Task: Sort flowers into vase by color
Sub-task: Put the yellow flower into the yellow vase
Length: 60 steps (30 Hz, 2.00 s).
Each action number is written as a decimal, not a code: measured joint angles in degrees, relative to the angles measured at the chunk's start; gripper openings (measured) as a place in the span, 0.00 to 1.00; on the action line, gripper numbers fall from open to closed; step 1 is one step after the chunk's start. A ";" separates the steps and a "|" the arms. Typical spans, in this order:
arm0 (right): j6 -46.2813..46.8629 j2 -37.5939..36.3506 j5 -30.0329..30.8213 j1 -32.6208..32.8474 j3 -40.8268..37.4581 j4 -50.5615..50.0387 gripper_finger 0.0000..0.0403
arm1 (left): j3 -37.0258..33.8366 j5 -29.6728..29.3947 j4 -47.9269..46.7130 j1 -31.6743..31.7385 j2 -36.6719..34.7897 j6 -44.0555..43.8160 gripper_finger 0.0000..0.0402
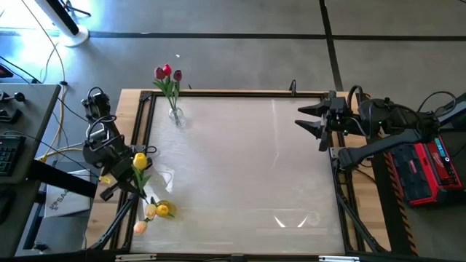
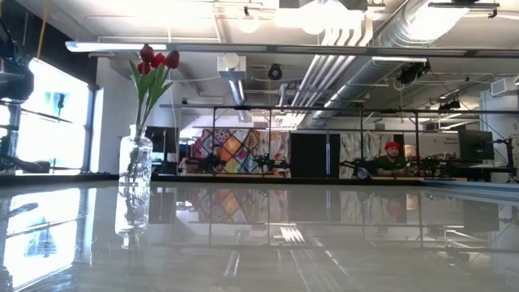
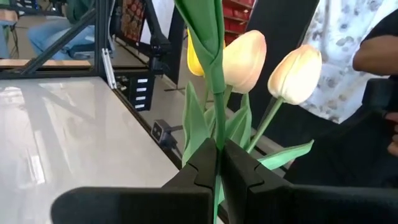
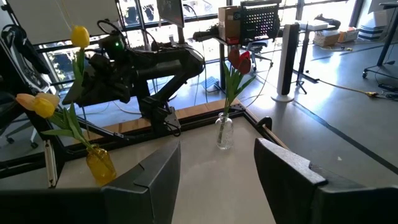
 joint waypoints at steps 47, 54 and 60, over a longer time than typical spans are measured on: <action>0.00 0.00 0.00 -0.01 0.00 0.00 0.48 | -15.19 -0.17 13.93 -0.01 -1.54 -3.98 0.00; 0.00 0.00 0.00 -0.02 0.02 0.00 0.48 | -15.19 -0.10 13.99 -0.02 -1.54 -2.33 0.00; 0.00 0.00 -0.01 -0.02 0.00 0.00 0.48 | -15.19 -0.14 13.99 -0.94 -1.54 -1.82 0.00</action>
